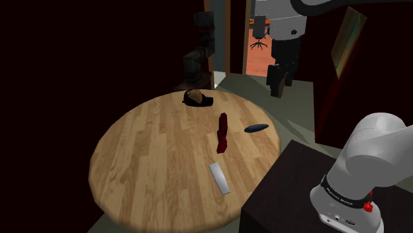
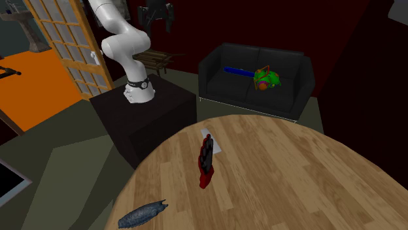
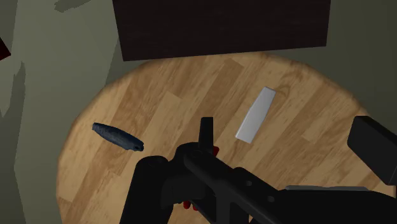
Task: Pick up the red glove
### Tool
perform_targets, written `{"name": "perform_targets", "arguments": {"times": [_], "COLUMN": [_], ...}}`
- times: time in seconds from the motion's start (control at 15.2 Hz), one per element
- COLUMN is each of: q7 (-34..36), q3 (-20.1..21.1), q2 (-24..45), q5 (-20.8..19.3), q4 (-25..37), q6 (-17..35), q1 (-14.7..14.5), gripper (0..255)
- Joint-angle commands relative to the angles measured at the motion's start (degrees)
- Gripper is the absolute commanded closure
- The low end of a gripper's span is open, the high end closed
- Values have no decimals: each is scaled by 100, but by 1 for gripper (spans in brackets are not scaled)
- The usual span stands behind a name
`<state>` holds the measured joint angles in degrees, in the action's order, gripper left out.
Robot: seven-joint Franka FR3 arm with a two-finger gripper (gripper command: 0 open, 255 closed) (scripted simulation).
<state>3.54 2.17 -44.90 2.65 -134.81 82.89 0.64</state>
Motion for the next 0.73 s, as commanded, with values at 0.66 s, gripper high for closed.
{"name": "perform_targets", "arguments": {"times": [0.66], "q7": [1050], "q3": [606], "q2": [1294], "q5": [23], "q4": [-661], "q6": [2121], "q1": [223], "gripper": [0]}}
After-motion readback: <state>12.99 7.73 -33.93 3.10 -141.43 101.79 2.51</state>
